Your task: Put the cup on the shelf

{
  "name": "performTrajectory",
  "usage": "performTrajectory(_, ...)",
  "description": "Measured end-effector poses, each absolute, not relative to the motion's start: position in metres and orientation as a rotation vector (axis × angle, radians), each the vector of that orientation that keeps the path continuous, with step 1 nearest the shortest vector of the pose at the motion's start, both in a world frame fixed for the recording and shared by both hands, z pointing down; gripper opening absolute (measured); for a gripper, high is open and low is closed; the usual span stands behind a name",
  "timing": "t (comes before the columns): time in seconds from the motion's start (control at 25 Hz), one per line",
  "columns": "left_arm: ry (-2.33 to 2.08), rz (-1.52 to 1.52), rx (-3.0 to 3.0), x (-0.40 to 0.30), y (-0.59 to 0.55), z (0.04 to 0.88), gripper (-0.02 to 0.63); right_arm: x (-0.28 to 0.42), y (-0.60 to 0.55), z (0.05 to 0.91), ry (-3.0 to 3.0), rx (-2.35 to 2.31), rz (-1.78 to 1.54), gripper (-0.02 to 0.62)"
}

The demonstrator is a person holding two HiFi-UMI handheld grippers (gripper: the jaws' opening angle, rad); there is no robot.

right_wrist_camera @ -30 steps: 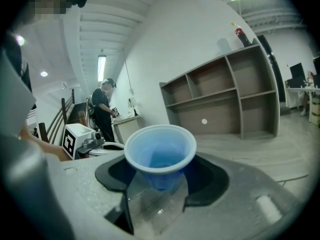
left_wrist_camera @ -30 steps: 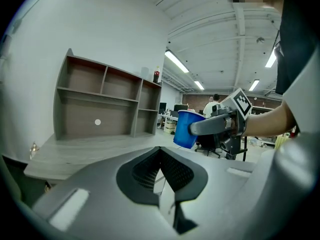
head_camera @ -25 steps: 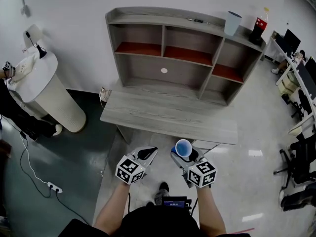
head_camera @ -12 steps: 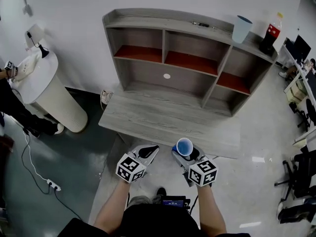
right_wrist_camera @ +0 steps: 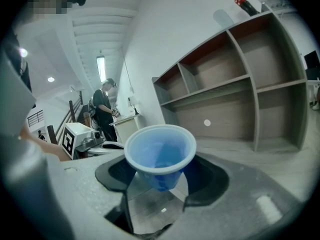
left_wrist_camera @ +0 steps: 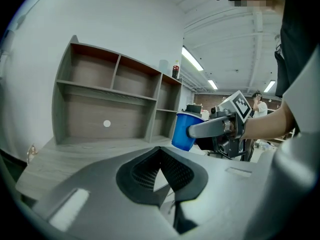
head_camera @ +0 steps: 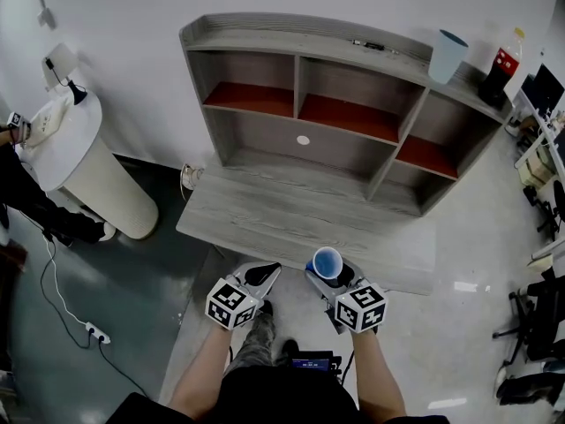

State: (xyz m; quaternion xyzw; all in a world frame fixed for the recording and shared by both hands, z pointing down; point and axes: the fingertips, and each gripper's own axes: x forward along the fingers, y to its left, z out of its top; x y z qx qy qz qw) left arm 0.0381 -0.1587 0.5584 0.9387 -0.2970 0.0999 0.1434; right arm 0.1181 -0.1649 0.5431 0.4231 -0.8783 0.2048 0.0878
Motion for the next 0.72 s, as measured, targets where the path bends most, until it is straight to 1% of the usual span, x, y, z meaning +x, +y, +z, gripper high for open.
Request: performTrajectory(0.72, -0.709, 0.267, 2.764, 0.021, -0.301, 0.551, 0.0, 0.099, -0.288, 0.539, -2.535, 1.411, 0.613, 0.285)
